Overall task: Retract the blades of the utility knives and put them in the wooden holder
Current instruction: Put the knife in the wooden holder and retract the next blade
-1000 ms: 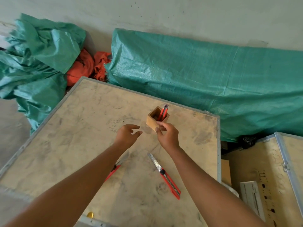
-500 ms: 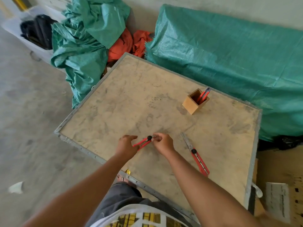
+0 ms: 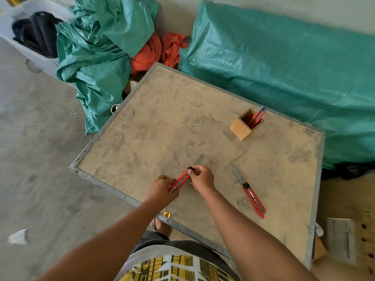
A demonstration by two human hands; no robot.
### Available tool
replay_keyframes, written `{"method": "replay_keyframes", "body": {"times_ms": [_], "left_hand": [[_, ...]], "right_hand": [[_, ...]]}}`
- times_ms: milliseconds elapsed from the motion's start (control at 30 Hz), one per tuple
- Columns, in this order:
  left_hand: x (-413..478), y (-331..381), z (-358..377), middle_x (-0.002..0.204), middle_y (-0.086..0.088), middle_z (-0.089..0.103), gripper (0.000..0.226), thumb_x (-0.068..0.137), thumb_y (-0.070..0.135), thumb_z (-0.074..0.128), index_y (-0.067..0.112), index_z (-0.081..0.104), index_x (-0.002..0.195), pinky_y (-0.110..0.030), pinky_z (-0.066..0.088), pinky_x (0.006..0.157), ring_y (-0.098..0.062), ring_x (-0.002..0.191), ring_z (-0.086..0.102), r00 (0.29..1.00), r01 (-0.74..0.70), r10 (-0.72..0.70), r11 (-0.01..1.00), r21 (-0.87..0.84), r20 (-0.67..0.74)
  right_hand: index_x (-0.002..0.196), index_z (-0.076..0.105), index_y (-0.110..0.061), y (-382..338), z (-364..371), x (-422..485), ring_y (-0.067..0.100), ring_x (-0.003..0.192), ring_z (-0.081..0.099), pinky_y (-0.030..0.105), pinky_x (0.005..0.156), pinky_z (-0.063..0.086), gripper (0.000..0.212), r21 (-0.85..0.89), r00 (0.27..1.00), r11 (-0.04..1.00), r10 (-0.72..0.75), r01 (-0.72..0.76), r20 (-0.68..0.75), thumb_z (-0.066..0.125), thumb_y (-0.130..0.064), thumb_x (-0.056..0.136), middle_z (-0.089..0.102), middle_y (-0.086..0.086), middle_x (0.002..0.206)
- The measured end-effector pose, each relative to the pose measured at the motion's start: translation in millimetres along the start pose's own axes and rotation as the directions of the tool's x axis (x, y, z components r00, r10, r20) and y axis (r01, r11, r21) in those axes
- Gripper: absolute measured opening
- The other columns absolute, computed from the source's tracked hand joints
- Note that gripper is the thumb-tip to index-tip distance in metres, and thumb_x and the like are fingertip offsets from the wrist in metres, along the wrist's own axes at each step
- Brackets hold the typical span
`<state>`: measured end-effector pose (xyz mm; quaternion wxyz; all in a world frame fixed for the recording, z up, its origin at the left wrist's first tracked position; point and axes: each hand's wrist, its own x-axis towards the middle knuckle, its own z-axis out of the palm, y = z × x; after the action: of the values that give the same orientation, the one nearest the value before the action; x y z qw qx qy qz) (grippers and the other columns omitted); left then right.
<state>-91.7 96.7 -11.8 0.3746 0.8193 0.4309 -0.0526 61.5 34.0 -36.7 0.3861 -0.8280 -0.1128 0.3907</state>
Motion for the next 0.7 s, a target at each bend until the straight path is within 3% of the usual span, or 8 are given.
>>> {"method": "replay_keyframes", "body": {"times_ms": [100,167,333,433,500,567,700], "left_hand": [[-4,6,-7,0.104,0.004,0.061,0.040,0.079,0.031,0.072,0.022,0.071,0.117,-0.011,0.041,0.066,-0.009,0.078,0.057,0.999,-0.027,0.025,0.998,-0.055,-0.032],[-9,14,-14,0.103,0.005,0.060,0.041,0.079,0.030,0.074,0.021,0.070,0.118,-0.010,0.043,0.065,-0.008,0.079,0.059,0.996,-0.057,0.051,0.994,-0.095,-0.070],[-29,51,-34,0.100,0.008,0.063,0.041,0.079,0.031,0.077,0.029,0.069,0.119,-0.024,0.056,0.073,-0.005,0.080,0.063,0.980,-0.150,0.117,0.967,-0.206,-0.164],[-43,82,-40,0.099,0.015,0.068,0.040,0.081,0.028,0.077,0.035,0.068,0.119,-0.019,0.055,0.074,-0.001,0.081,0.066,0.984,-0.155,0.116,0.925,-0.347,-0.131],[-50,101,-41,0.100,0.016,0.073,0.043,0.083,0.016,0.076,0.034,0.066,0.121,-0.018,0.057,0.073,-0.004,0.079,0.070,0.991,-0.133,0.121,0.871,-0.473,-0.056],[-56,117,-39,0.103,0.006,0.075,0.048,0.083,0.003,0.074,0.025,0.065,0.124,-0.024,0.061,0.072,-0.017,0.081,0.073,0.993,-0.080,0.117,0.788,-0.610,0.021],[-67,146,-31,0.098,-0.011,0.075,0.048,0.079,-0.011,0.071,0.010,0.066,0.122,-0.034,0.062,0.073,-0.020,0.078,0.070,0.994,-0.056,0.105,0.633,-0.772,0.015]], "right_hand": [[0.106,0.070,-0.011,-12,-9,-9,0.027,0.092,0.075,0.032,0.067,0.066,0.012,0.223,0.999,0.974,0.049,-0.047,-0.002,0.069,-0.008,0.095,0.072,0.012,0.105],[0.109,0.069,-0.009,-25,-24,-18,0.026,0.093,0.076,0.028,0.066,0.066,0.014,0.308,1.000,0.951,0.014,-0.020,0.022,0.069,-0.008,0.095,0.073,0.013,0.107],[0.113,0.072,-0.010,-54,-74,-38,0.022,0.093,0.077,0.034,0.074,0.067,0.020,0.340,0.990,0.934,-0.132,0.107,0.050,0.073,-0.011,0.094,0.075,0.010,0.107],[0.115,0.075,-0.011,-69,-108,-50,0.020,0.089,0.078,0.034,0.073,0.067,0.022,0.308,0.975,0.932,-0.216,0.193,0.043,0.074,-0.011,0.093,0.076,0.005,0.104],[0.114,0.076,-0.012,-75,-131,-56,0.019,0.087,0.079,0.034,0.073,0.067,0.022,0.307,0.967,0.925,-0.250,0.225,0.046,0.074,-0.010,0.092,0.076,0.003,0.101],[0.111,0.076,-0.012,-77,-152,-61,0.020,0.087,0.079,0.037,0.074,0.066,0.021,0.330,0.960,0.913,-0.273,0.240,0.056,0.076,-0.010,0.091,0.077,0.005,0.099],[0.109,0.078,-0.011,-76,-187,-72,0.024,0.088,0.080,0.042,0.076,0.066,0.019,0.362,0.940,0.891,-0.328,0.273,0.097,0.076,-0.010,0.090,0.079,0.009,0.099]]}}
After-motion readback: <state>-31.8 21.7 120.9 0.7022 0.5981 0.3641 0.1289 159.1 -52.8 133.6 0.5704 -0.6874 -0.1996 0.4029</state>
